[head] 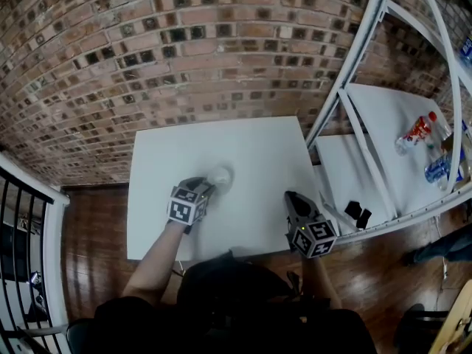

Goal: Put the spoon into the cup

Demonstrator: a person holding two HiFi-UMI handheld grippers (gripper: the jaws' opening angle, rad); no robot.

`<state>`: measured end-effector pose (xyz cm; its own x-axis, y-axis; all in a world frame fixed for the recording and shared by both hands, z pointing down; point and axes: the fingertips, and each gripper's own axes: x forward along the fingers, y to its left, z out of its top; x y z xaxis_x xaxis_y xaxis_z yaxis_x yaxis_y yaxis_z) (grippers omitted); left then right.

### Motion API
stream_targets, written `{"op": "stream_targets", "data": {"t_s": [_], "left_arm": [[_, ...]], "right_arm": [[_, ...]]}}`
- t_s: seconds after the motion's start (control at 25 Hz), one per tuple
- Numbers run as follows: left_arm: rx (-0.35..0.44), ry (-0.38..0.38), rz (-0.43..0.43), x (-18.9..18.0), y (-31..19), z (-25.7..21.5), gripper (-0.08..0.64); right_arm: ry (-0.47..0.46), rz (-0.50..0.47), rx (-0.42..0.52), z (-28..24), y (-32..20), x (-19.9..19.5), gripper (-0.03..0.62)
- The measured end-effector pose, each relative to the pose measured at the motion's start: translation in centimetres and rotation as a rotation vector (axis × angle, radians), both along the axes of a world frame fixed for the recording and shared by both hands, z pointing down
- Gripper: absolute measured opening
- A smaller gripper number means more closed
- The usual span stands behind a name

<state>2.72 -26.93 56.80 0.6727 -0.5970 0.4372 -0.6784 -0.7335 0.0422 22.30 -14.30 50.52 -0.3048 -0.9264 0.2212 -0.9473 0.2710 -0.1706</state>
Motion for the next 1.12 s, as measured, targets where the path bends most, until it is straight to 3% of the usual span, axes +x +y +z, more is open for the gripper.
{"op": "stream_targets", "data": {"t_s": [0.28, 0.4, 0.44, 0.6, 0.96, 1.12], "left_arm": [[0.068, 0.191, -0.073, -3.6, 0.6, -4.1, 0.120], [0.135, 0.252, -0.113, -6.0, 0.9, -6.5, 0.075], [0.161, 0.280, -0.132, -6.9, 1.1, -7.4, 0.008], [0.232, 0.412, -0.209, -10.6, 2.5, -10.3, 0.002], [0.401, 0.408, -0.335, -17.0, 6.2, -13.1, 0.002], [0.405, 0.408, -0.370, -18.8, 8.1, -13.2, 0.002]], "right_arm": [[-0.006, -0.022, -0.002, 0.2, 0.0, -0.7, 0.005], [-0.005, -0.038, -0.001, 0.0, -0.3, -1.4, 0.005], [-0.004, -0.043, 0.002, -0.1, -0.4, -1.6, 0.005], [0.002, -0.061, 0.026, -0.8, -0.6, -2.5, 0.005], [0.008, -0.064, 0.033, -0.6, 0.4, -2.8, 0.005], [-0.004, -0.059, 0.047, -1.0, 0.6, -2.9, 0.005]]}}
